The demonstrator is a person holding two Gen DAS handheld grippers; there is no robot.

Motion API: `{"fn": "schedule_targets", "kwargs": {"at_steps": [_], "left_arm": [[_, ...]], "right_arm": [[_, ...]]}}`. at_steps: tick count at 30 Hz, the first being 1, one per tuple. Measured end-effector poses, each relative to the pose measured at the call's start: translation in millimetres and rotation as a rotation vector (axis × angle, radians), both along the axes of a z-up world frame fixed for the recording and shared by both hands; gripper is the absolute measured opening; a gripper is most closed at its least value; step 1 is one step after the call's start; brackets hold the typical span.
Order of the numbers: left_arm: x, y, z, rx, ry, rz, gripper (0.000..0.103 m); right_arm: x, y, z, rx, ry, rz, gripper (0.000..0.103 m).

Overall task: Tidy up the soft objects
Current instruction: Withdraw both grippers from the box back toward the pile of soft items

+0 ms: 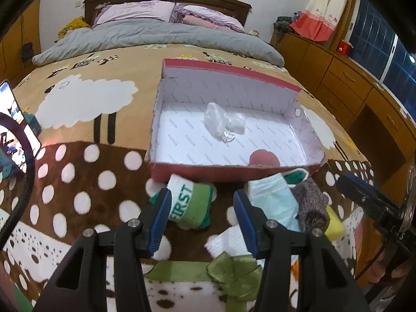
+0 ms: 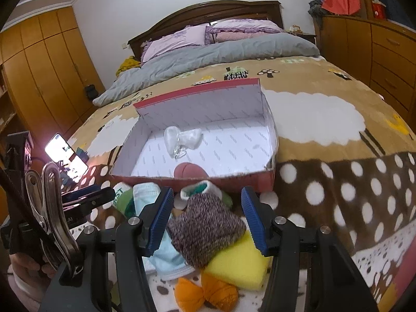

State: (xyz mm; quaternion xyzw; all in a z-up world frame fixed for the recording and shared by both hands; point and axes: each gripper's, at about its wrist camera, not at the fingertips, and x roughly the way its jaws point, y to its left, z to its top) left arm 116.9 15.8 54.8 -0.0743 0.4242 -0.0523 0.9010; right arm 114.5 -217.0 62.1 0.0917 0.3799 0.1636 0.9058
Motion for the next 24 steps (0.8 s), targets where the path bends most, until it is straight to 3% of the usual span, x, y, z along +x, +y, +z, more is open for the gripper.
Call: {"fn": "schedule_targets", "kwargs": {"at_steps": [12,24], "left_arm": [[-13.0,20.0,-18.4,-0.008,0.031,0.037,0.052],[-3.1,7.0,-32.8,-0.002,0.031,0.000,0.052]], "right_arm": [[-23.0,-8.6,-9.5,0.000,0.012,0.000,0.056],[-47.2,-14.9,-22.9,-0.074,-0.005,0.022,0.058]]}}
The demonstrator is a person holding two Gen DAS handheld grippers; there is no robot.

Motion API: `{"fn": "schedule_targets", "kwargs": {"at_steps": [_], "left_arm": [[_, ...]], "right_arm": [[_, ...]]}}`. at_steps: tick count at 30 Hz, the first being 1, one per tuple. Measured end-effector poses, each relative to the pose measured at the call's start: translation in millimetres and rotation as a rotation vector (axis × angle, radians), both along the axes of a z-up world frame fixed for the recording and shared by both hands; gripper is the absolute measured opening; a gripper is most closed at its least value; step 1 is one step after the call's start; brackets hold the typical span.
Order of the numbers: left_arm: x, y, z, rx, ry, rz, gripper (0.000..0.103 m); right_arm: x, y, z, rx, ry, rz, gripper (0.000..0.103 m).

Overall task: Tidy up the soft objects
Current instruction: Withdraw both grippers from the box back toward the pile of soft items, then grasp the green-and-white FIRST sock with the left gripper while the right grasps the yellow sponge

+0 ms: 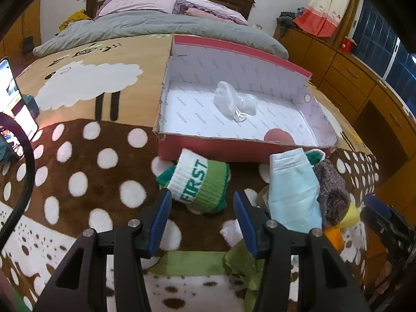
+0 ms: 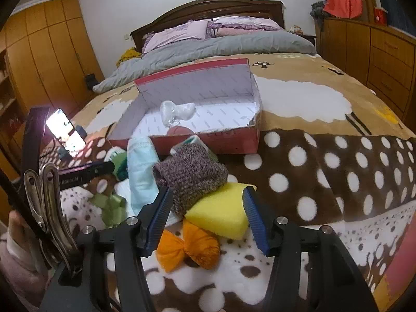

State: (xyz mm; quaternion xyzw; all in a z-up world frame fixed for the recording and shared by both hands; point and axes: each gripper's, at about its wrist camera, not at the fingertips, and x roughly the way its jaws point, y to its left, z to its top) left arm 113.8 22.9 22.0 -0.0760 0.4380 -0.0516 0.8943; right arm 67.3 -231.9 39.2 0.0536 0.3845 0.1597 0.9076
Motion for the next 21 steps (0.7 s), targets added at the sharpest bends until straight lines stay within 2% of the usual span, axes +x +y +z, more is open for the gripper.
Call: {"fn": "schedule_targets", "kwargs": {"at_steps": [6,21], "left_arm": [[7.2,-1.0,-10.8,0.020,0.005,0.011,0.052],[21.4,0.2,-25.8,0.060,0.016,0.023,0.052]], "right_arm": [[1.3,1.2,-10.5,-0.034,0.000,-0.007,0.060],[12.2,-0.1,-40.2,-0.025,0.064,-0.017,0.063]]}}
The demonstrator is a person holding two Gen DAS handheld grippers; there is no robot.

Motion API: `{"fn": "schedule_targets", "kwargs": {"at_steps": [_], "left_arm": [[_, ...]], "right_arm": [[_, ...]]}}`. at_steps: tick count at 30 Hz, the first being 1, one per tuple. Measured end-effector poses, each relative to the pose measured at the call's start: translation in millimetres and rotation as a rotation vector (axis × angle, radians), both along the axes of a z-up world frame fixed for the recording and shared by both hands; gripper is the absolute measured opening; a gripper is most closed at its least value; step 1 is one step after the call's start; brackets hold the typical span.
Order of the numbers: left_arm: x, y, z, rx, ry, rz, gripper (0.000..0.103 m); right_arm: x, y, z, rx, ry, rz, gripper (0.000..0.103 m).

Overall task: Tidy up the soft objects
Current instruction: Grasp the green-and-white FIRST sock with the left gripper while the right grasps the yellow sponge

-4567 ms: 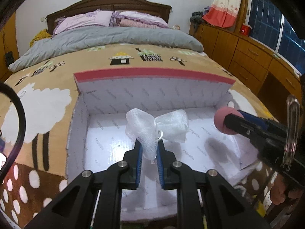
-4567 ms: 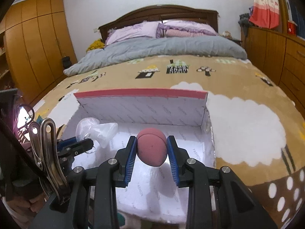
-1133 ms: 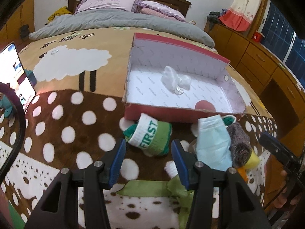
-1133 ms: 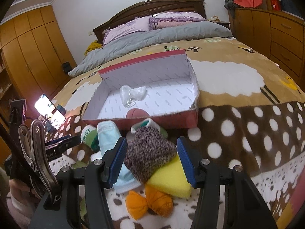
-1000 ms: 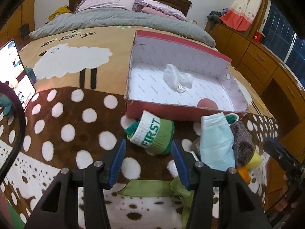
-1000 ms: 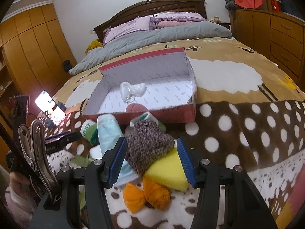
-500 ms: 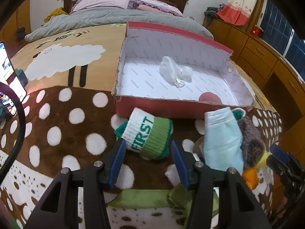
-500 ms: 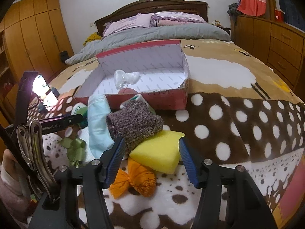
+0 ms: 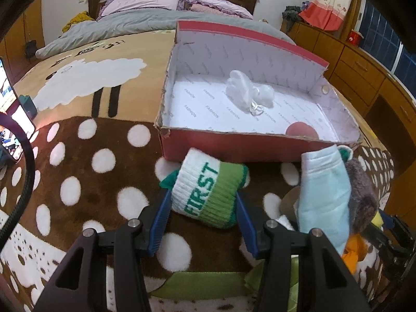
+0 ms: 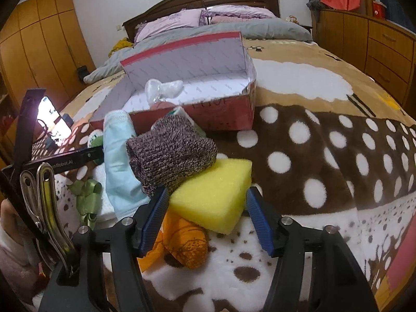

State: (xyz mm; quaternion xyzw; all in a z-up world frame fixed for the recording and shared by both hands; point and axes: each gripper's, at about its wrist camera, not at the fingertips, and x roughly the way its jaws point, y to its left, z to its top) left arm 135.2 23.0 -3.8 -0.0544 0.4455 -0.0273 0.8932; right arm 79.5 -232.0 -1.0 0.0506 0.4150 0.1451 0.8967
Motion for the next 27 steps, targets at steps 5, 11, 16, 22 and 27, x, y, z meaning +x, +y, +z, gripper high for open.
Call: {"fn": "schedule_targets", "kwargs": {"at_steps": [5,11,16,22,27], "left_arm": [[1.0,-0.4,-2.0,0.000,-0.001,0.003,0.052],[2.4,-0.5,-4.4,-0.006,-0.003,0.001,0.052],[1.4,1.1,-5.2,-0.009,-0.010,0.000,0.051],[-3.3,2.6,0.5,-0.015,-0.014,-0.020,0.040],[-11.6,4.2,8.0,-0.044,-0.020,-0.031,0.039]], "right_arm": [[3.7,-2.1,-5.2,0.031,0.010,-0.012,0.063],[4.3,-3.6,-7.0,0.045,0.005,-0.007,0.063],[0.7,-3.2,-5.1,0.042,-0.016,-0.004,0.060],[-4.7,1.5,0.5,0.009,-0.054,-0.012,0.055],[-8.7,0.7,6.5,0.019,-0.064,-0.019,0.054]]}}
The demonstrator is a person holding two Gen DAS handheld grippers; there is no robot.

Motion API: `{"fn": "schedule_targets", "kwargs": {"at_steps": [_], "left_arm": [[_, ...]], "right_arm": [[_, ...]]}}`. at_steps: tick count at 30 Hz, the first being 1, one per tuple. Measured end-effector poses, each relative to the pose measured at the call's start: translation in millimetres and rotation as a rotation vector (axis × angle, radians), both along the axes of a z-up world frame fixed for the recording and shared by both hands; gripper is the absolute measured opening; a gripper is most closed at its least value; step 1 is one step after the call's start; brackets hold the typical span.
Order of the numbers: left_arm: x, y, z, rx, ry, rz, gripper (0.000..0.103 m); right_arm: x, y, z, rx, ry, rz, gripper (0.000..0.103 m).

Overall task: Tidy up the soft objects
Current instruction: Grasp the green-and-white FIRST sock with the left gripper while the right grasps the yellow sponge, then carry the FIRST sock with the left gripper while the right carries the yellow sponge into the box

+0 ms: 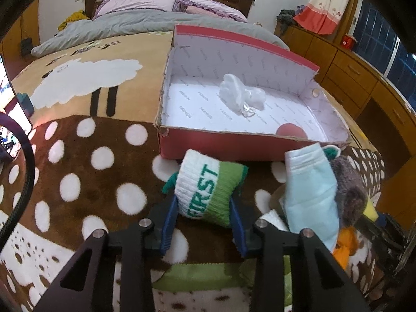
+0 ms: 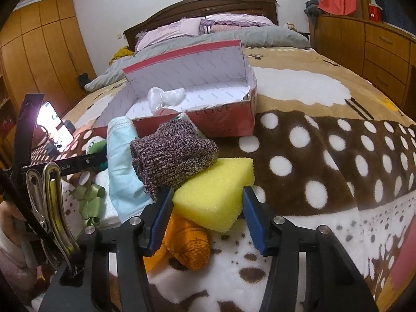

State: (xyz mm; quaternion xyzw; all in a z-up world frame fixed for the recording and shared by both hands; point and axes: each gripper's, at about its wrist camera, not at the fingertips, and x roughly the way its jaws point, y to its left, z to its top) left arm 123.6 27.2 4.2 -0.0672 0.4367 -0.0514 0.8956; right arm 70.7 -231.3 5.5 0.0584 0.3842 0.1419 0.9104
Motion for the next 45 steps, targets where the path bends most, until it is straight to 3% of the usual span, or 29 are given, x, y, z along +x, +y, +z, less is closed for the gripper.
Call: {"fn": "schedule_targets", "kwargs": {"at_steps": [26,45], "left_arm": [[-32.7,-8.0,43.4,-0.006,-0.104,-0.021,0.039],[-43.1,-11.6,55.6,-0.014,-0.131,-0.025,0.039]], "right_arm": [[-38.3,-2.9,42.7,0.016,-0.112,-0.001,0.054],[-48.2,-5.3,58.2,0.022,-0.172,0.001,0.054]]}}
